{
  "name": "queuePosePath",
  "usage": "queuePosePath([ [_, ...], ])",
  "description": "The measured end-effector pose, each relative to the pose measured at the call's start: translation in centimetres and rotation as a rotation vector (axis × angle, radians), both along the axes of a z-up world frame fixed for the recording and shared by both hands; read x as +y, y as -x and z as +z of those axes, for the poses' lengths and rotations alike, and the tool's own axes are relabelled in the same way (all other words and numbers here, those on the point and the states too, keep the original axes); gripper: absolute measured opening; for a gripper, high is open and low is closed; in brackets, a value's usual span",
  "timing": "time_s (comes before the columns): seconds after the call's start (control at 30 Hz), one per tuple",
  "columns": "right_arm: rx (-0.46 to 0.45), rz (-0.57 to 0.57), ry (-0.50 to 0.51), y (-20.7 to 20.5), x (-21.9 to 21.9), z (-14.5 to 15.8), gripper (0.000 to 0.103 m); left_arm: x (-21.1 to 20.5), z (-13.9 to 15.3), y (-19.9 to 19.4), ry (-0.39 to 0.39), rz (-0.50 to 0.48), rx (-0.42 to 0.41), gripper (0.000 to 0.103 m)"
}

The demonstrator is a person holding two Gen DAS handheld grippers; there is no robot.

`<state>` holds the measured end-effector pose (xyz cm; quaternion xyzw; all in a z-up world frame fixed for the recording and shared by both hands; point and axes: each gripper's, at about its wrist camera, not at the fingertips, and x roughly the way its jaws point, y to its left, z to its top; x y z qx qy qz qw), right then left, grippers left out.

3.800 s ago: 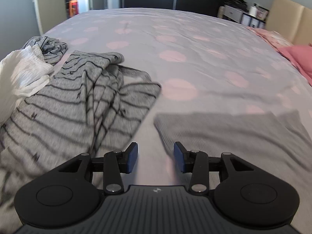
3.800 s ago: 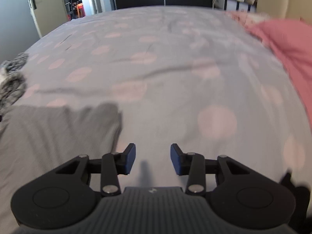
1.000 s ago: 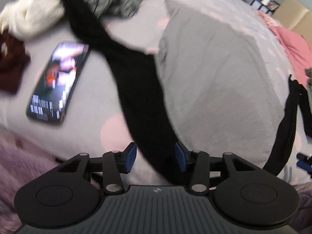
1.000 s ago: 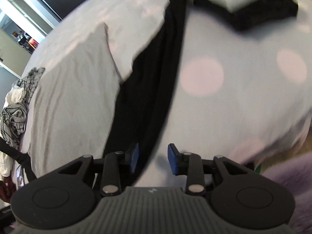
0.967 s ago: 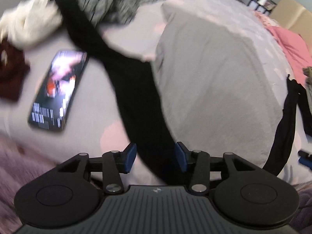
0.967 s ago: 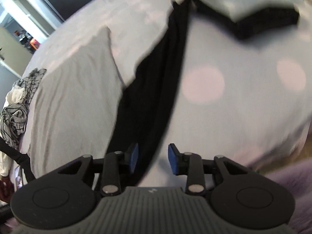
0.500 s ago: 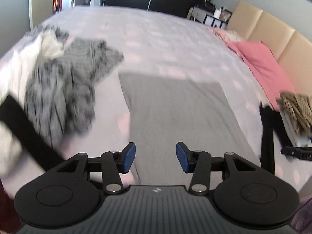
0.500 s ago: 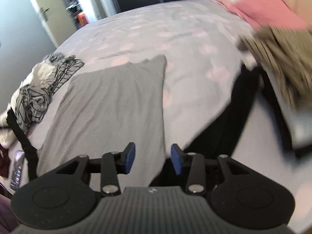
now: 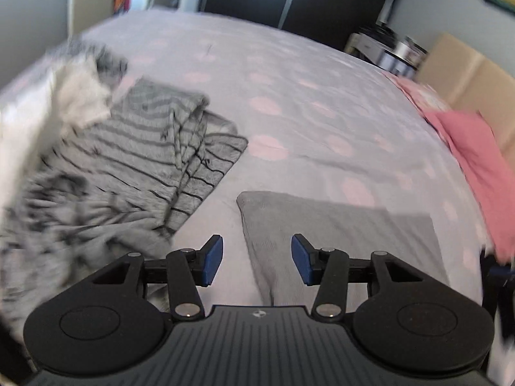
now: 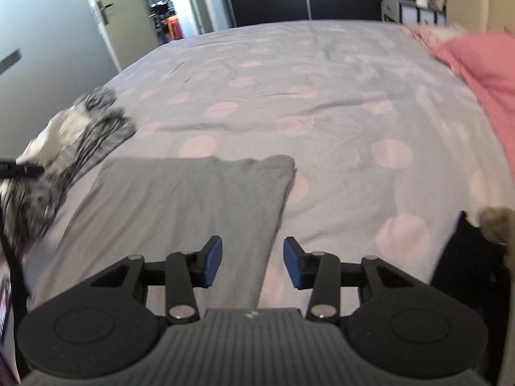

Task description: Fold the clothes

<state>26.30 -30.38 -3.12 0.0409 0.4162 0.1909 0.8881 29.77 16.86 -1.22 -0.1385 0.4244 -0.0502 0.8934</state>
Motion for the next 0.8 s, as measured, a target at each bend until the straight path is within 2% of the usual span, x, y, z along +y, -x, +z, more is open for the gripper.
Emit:
queuePosePath([
  [0.07,0.024,-0.013,-0.034,-2.5,0.2,-1.2,0.045,0.3,-1.5,-2.2,0.046,0.025,0.015,0.045],
  [0.2,0.047,-0.049,-0.096,-7.0,0.4,-3.5,0.043,-0.3,-4.8,-5.7,0.031,0.03,0.088,0.044],
  [0.3,0.073,-0.091,-0.151,-10.0,0.1,-4.9,0.043,0.1,-6.8,-7.3,0.068,0.054,0.111,0.041],
  [0.5,0.102,-0.16,-0.209,-14.2,-0.4,-7.2,0.041,0.9,-8.3,-8.3,0.122,0.062,0.114,0.033],
  [0.6,0.14,-0.163,-0.241,-15.3,0.0,-8.5,0.04,1.0,-8.6,-8.6,0.142,0.059,0.11,0.023],
  [0.67,0.132,-0.153,-0.243,-15.4,0.3,-8.5,0.019,0.8,-8.6,-8.9,0.15,0.051,0.11,0.007],
  [0.7,0.125,-0.147,-0.242,-15.4,0.5,-8.5,0.005,0.6,-8.4,-8.9,0.142,0.046,0.105,0.005],
  [0.73,0.093,-0.146,-0.229,-15.2,0.6,-8.0,0.005,0.5,-8.0,-8.9,0.141,0.034,0.087,0.003],
  [0.8,-0.033,-0.141,-0.287,-14.1,-0.2,-5.9,0.005,0.6,-6.4,-8.7,0.166,-0.005,0.008,0.002],
])
